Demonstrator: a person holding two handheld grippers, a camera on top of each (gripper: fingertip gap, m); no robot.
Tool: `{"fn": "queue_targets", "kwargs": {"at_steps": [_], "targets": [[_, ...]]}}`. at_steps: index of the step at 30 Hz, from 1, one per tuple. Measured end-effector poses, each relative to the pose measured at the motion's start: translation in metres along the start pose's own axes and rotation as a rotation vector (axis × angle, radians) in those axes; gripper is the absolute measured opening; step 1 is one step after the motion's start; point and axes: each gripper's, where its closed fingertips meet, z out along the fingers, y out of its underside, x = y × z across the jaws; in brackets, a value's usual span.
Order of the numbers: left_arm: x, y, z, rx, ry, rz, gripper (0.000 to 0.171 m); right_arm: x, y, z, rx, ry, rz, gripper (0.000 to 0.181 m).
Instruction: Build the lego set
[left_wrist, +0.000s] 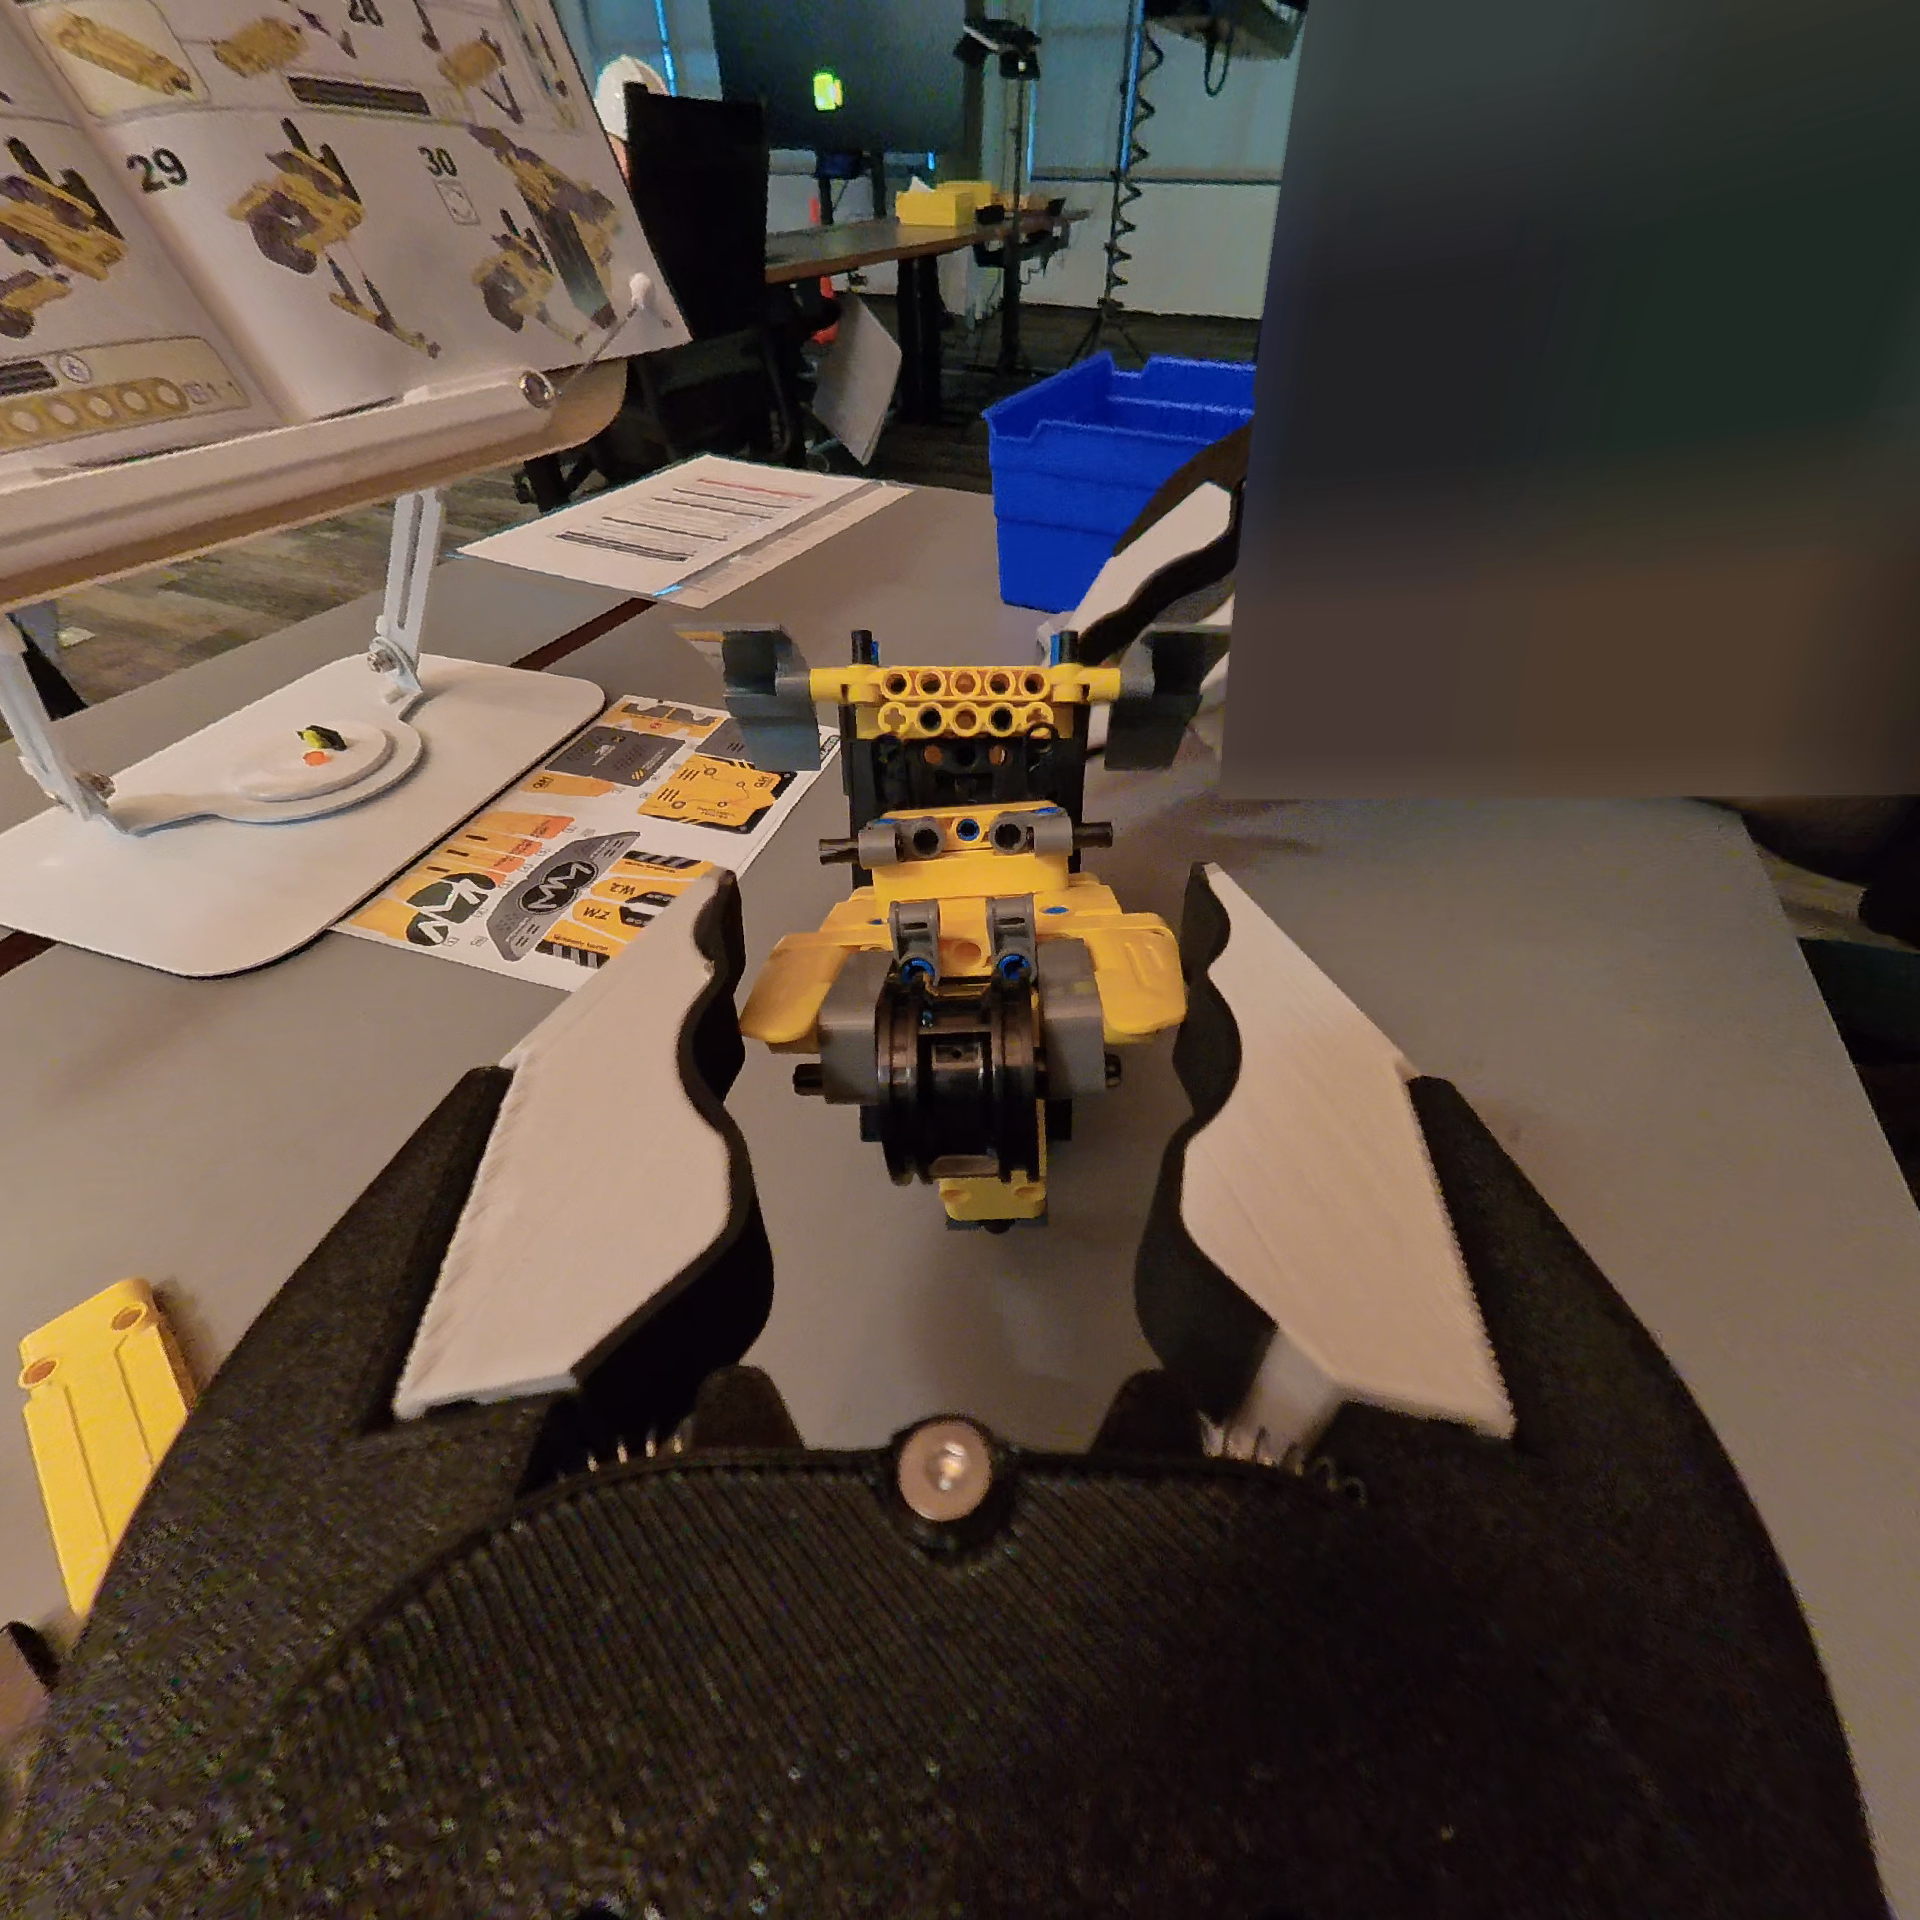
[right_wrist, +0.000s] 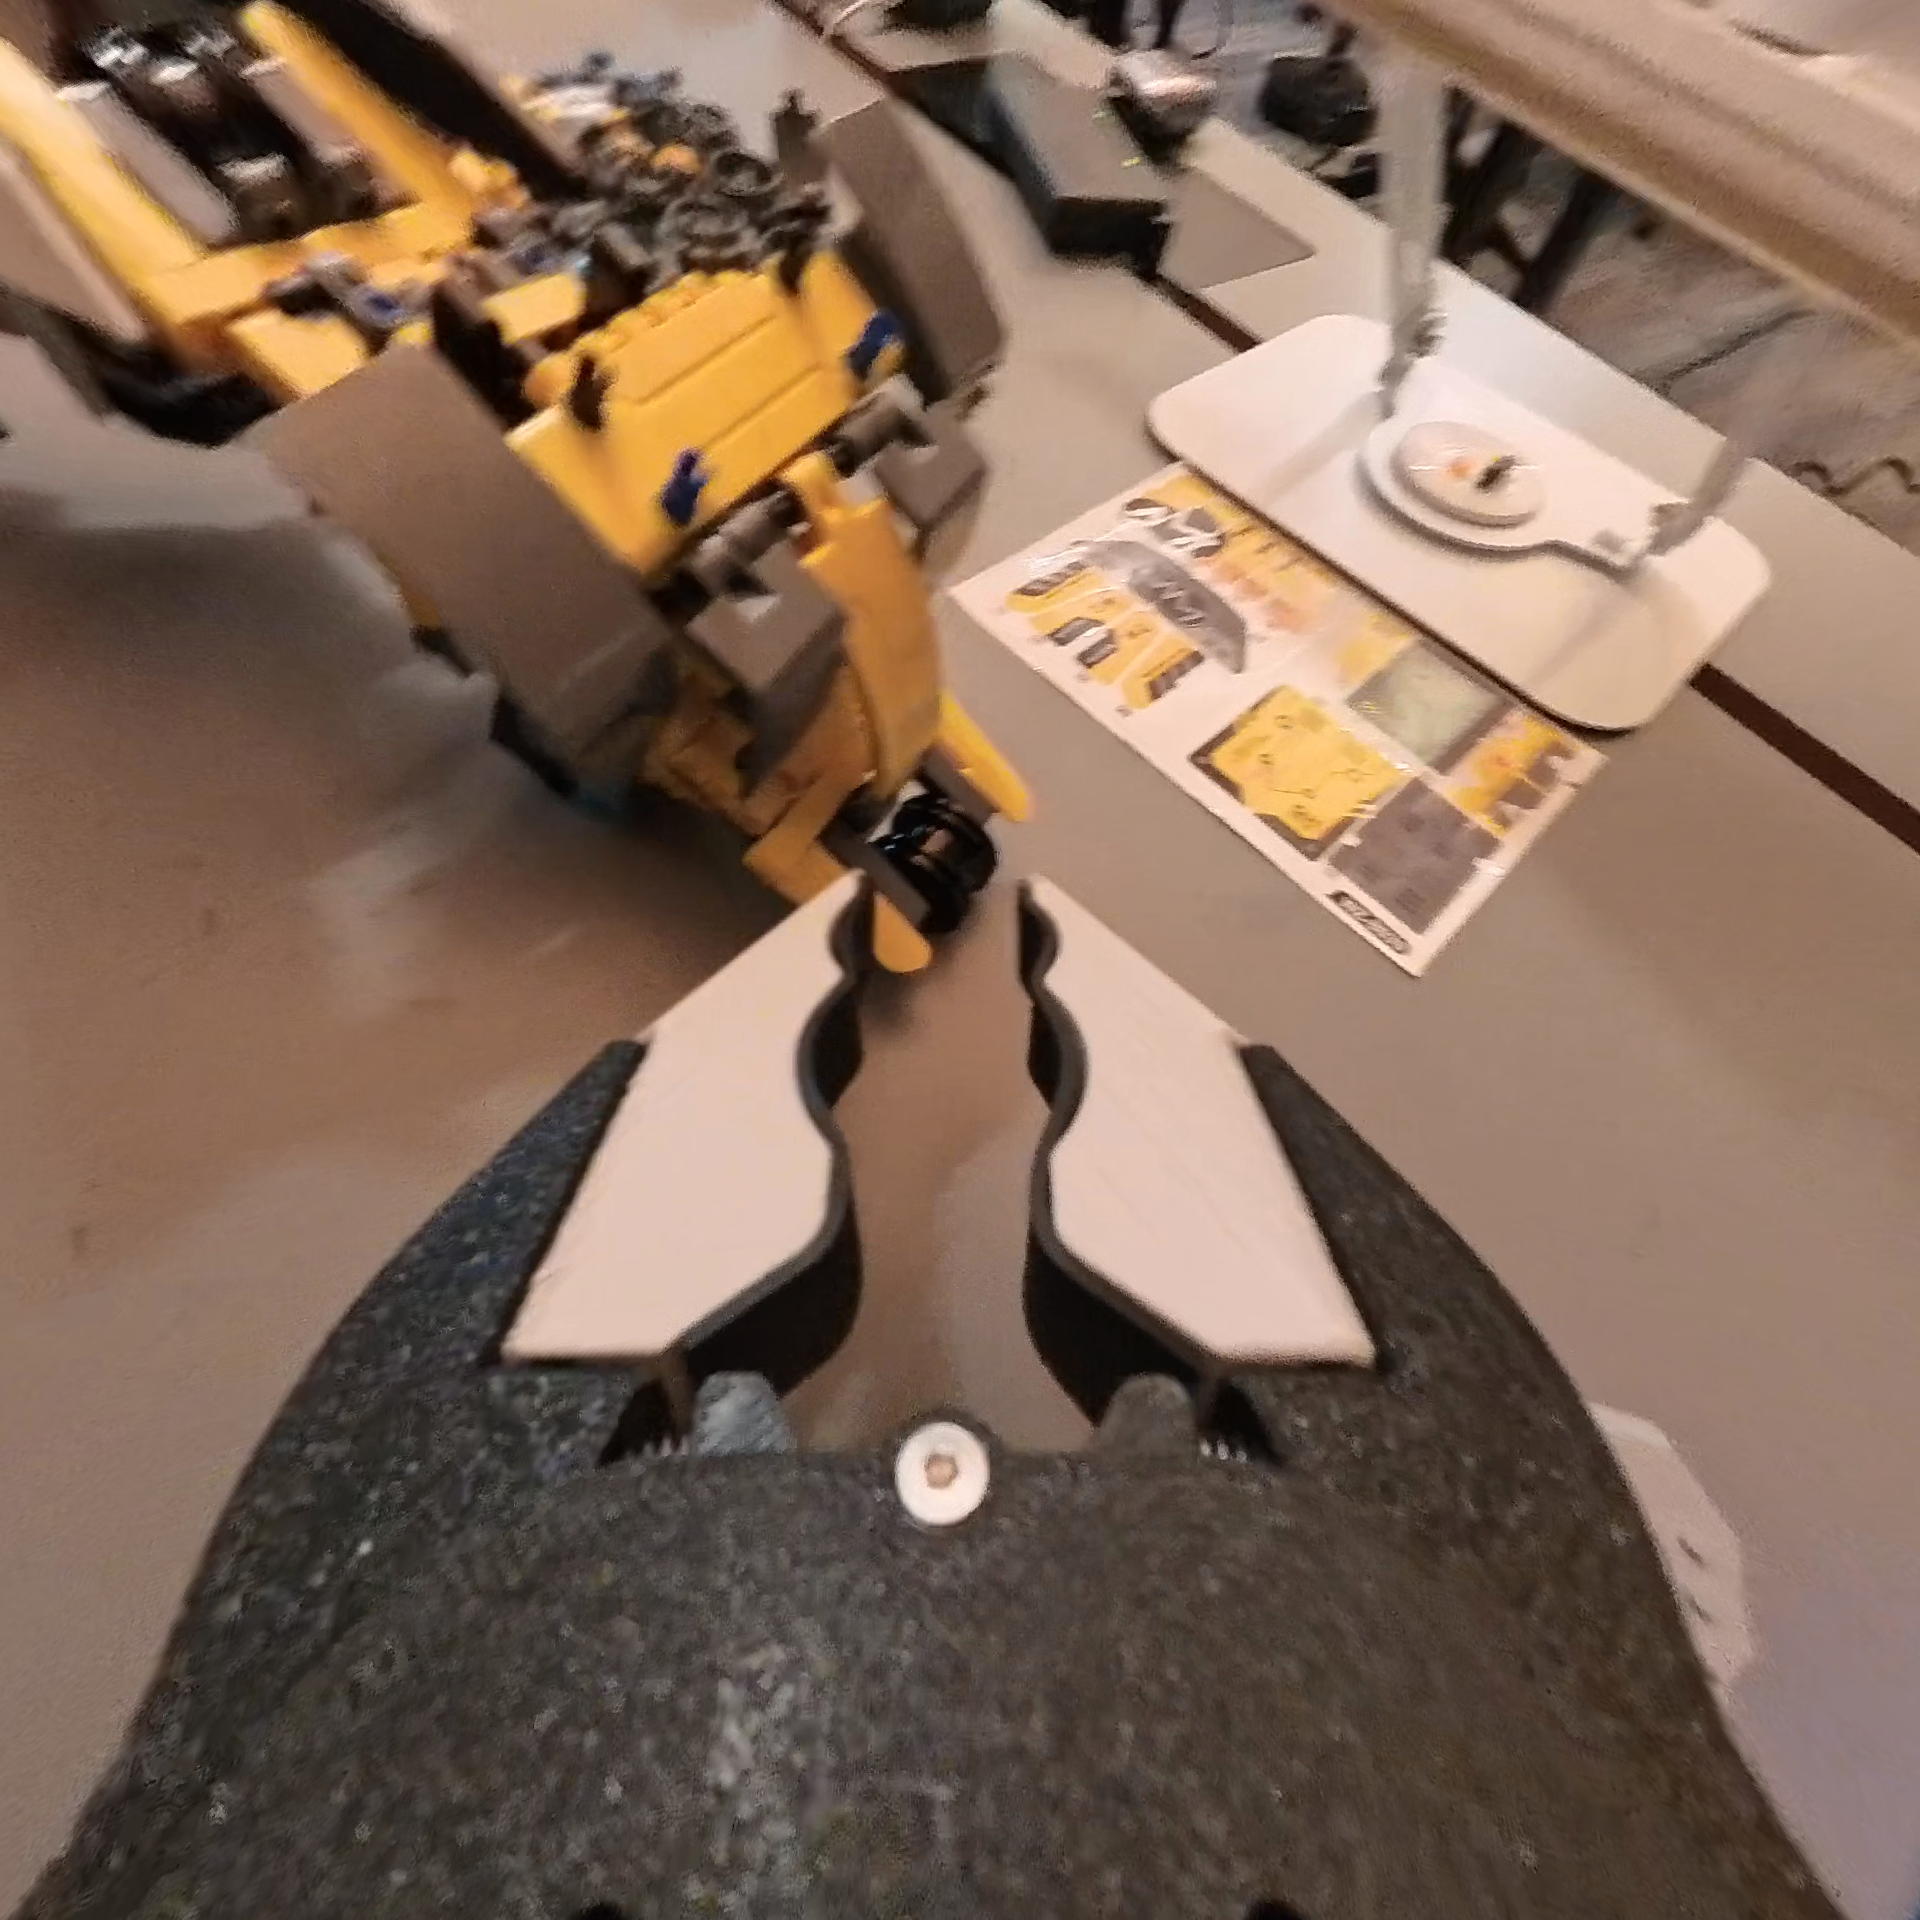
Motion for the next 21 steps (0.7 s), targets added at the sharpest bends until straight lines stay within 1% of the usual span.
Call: {"fn": "queue_targets", "kwargs": {"at_steps": [2,3,6,10,13,16,21], "targets": [[0.0,-0.002,0.0,0.011,0.001,-0.01,0.081,0.009,-0.011,-0.004,0.074,0.031,0.063,0.006],[0.0,-0.003,0.0,0.016,0.003,-0.015,0.081,0.011,-0.02,-0.006,0.128,0.037,0.096,0.0],[0.0,-0.004,0.0,0.021,0.005,-0.025,0.081,0.004,-0.041,-0.011,0.268,0.013,0.159,0.0],[0.0,-0.002,0.001,0.013,0.002,-0.019,0.081,-0.01,-0.053,-0.009,0.342,0.016,0.142,0.0],[0.0,-0.001,0.002,0.003,0.002,-0.009,0.081,-0.018,-0.057,-0.007,0.363,0.031,0.119,0.0],[-0.003,0.001,0.002,-0.015,-0.015,0.015,0.081,-0.023,-0.055,-0.001,0.345,0.03,0.116,0.003],[-0.002,0.003,0.002,-0.033,-0.034,0.08,0.081,-0.023,-0.056,0.001,0.356,-0.008,0.212,0.005]]}}
